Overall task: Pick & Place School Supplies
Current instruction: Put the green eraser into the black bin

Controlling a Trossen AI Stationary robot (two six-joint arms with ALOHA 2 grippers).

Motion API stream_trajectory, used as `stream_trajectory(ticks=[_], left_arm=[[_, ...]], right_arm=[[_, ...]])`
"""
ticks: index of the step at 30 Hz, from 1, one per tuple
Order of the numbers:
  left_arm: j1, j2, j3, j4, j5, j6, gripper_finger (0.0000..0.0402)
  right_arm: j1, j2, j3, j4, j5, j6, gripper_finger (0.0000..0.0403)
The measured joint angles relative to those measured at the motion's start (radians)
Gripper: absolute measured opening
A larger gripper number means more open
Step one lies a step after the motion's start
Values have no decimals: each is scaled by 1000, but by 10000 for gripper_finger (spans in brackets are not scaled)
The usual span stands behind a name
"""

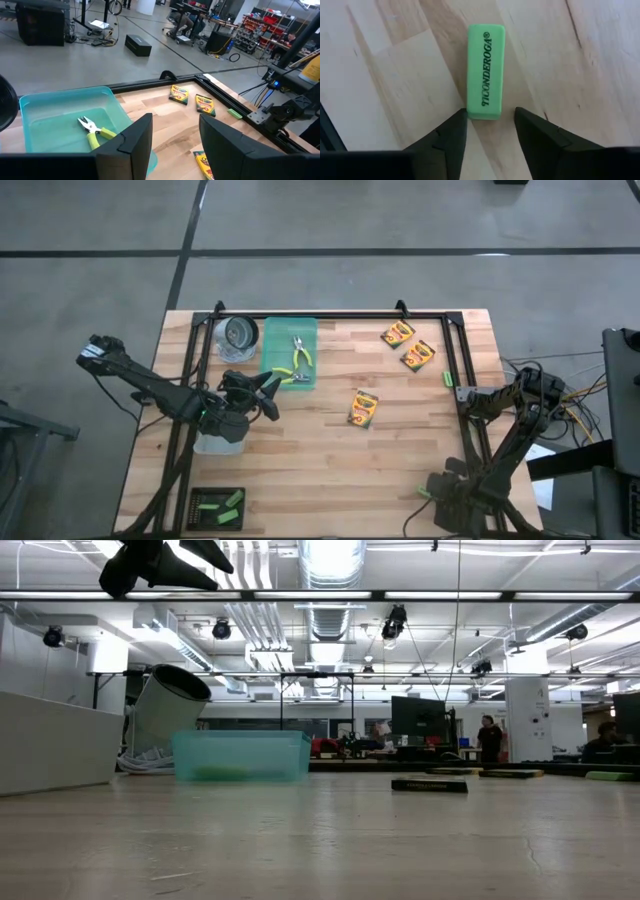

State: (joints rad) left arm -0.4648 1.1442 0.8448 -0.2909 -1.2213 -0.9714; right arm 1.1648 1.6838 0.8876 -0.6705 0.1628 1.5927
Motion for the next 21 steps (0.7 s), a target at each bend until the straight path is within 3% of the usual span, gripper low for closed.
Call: stream_trajectory(ticks=[21], left_arm=[[0,0,0,0,-1,-2,168]], right_arm=[[0,-5,-8,24,23,41,64]])
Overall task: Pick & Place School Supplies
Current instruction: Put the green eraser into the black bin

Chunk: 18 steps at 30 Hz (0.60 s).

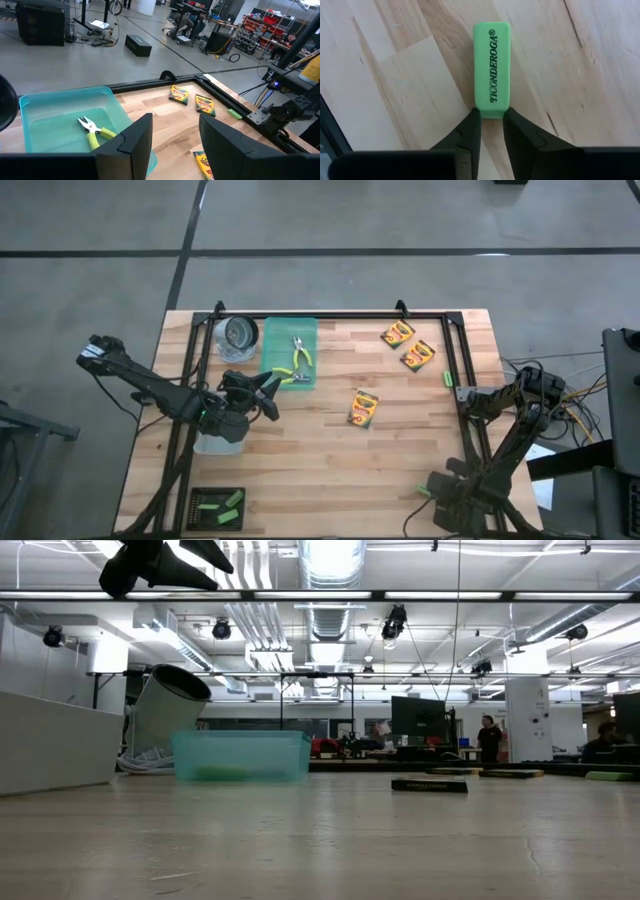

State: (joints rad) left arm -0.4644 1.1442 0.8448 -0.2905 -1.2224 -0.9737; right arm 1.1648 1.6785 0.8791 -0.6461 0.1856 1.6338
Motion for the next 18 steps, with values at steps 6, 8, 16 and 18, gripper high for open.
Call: stream_trajectory(ticks=[6,8,16,18], left_arm=[[0,0,0,0,3,0,168],[0,0,0,0,6,0,168],[0,0,0,0,29,0,168],[0,0,0,0,30,0,168]], right_arm=[[0,-2,0,5,-4,35,51],[0,-2,0,6,-4,42,50],[-1,-4,0,8,-3,44,51],[-1,-5,0,7,-3,61,51]])
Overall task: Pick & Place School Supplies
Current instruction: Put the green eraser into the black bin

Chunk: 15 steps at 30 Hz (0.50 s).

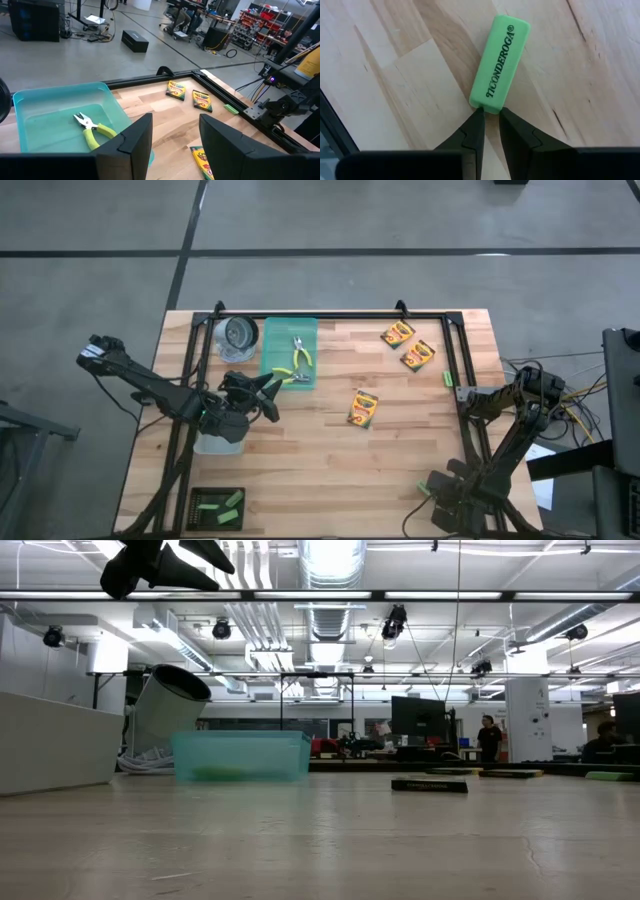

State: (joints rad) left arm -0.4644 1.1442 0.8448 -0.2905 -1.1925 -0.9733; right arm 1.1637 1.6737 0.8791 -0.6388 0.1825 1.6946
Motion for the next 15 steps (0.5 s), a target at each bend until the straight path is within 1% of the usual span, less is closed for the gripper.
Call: stream_trajectory(ticks=[6,9,15], left_arm=[[0,0,0,0,1,0,168],[0,0,0,0,0,0,168],[3,0,0,0,0,0,168]], right_arm=[[0,0,0,-2,2,125,52],[0,-1,0,0,1,152,55],[0,-1,0,4,0,154,86]])
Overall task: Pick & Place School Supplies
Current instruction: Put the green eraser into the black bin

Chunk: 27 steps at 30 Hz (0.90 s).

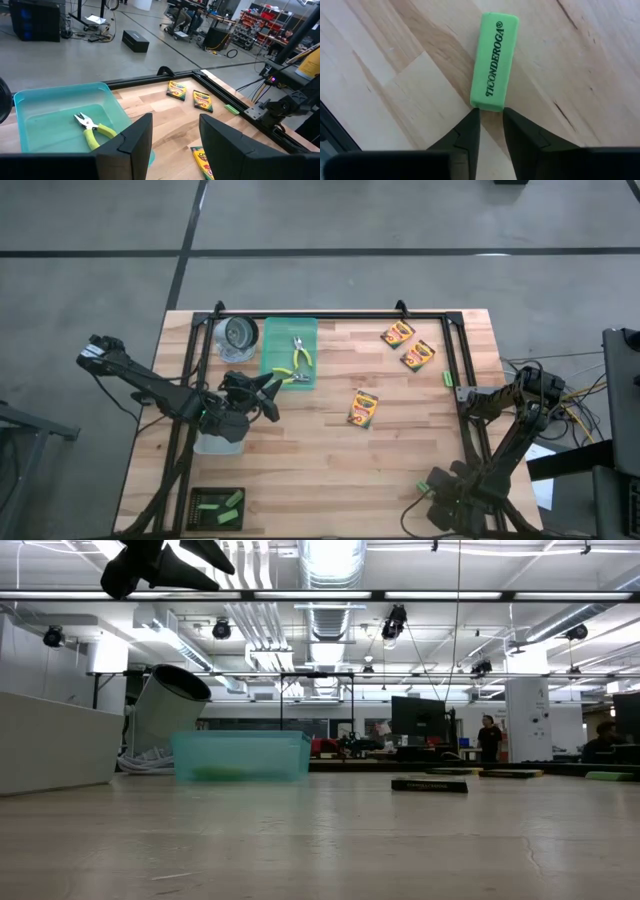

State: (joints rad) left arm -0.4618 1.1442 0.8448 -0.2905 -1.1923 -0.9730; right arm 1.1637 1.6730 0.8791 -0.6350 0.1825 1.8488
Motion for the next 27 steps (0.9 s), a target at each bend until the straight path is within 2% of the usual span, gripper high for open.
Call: stream_trajectory(ticks=[14,27], left_arm=[[0,0,0,0,0,0,168],[2,0,0,0,-2,-15,168]], right_arm=[[0,-6,0,28,0,11,175],[-2,-17,0,37,0,183,205]])
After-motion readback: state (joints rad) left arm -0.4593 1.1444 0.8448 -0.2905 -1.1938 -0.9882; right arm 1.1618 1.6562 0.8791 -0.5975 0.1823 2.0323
